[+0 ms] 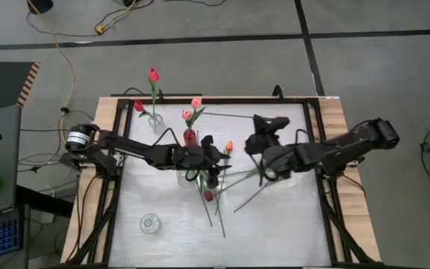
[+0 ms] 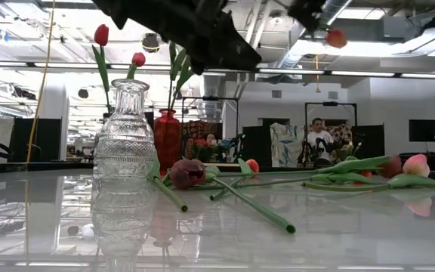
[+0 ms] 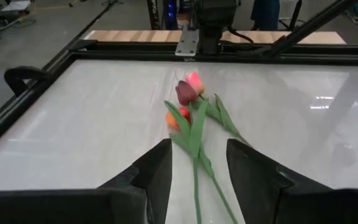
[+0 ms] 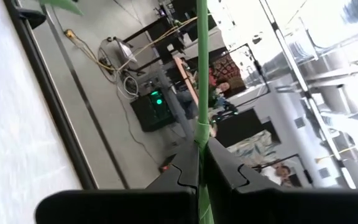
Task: Sort flowers into vase by color
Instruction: Put the orange tulip into the middle transparent vase
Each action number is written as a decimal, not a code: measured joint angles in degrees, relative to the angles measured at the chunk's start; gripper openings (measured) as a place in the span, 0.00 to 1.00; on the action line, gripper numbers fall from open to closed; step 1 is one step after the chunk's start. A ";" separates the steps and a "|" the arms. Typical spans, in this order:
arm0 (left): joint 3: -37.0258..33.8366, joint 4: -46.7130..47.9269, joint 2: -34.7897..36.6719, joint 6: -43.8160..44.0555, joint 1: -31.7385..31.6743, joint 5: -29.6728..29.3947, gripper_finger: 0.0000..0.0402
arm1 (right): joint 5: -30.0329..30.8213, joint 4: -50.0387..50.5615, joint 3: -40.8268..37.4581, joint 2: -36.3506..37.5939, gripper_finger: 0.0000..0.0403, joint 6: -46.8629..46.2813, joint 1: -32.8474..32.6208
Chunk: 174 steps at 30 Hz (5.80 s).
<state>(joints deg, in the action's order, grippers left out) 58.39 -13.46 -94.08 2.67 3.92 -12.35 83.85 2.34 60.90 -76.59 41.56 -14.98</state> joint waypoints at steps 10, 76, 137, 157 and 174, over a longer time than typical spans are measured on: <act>0.02 1.80 2.46 0.27 0.00 0.01 0.35 | -13.56 40.16 -0.02 9.03 0.09 -20.29 -2.29; 0.02 -6.90 2.16 10.69 -3.02 -2.92 0.33 | -23.82 4.43 -0.02 -8.86 0.09 61.10 -3.80; 0.02 -12.08 4.83 3.06 -7.87 -9.54 0.00 | -7.72 -4.71 -0.03 -8.84 0.53 22.03 -6.47; -2.27 -6.79 22.72 -10.64 8.14 -16.78 0.00 | -1.27 3.71 0.00 -1.80 0.53 3.45 -4.75; -16.44 -15.05 28.83 -7.87 21.79 -42.34 0.00 | -23.36 23.61 0.00 4.18 0.53 -42.61 1.56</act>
<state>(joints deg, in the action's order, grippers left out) 41.95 -28.51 -65.25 -5.20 25.71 -54.69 60.49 25.95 60.90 -72.41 -1.05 -13.42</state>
